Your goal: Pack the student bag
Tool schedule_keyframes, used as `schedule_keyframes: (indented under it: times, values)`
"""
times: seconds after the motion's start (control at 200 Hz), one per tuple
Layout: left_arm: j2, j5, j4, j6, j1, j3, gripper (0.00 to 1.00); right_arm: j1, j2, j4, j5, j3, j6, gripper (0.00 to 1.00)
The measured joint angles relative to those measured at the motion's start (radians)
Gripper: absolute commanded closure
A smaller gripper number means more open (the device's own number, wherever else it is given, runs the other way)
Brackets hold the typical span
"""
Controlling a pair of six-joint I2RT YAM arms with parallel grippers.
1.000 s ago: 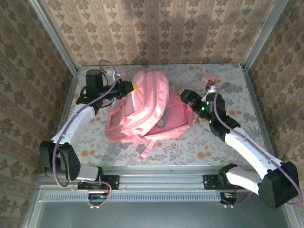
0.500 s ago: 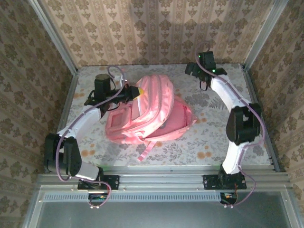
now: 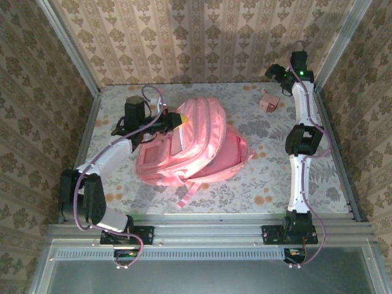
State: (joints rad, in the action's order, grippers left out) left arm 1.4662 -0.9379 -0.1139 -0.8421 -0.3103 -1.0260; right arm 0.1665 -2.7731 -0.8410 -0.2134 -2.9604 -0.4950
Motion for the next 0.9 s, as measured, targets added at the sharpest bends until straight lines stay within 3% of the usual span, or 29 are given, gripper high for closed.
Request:
schedule_keyframes:
  times: [0.075,0.19,0.46,0.725,0.895]
  values:
    - [0.003,0.000,0.002,0.001,-0.003,0.000,1.00,0.018,-0.080,-0.024,-0.090,-0.105,-0.040,0.00]
    - [0.007,-0.001,0.000,0.001,-0.004,0.000,1.00,0.030,-0.136,-0.057,-0.187,-0.129,-0.079,0.00]
    - [0.010,-0.002,0.000,0.001,-0.011,0.000,1.00,0.005,-0.159,-0.182,-0.251,-0.137,-0.063,0.01]
    - [0.007,0.000,0.000,0.000,-0.012,0.000,1.00,-0.066,-0.159,-0.357,-0.178,-0.137,0.021,0.00]
    - [0.003,0.001,0.001,0.000,-0.017,0.000,1.00,-0.143,-0.148,-0.429,0.010,-0.137,0.046,0.00]
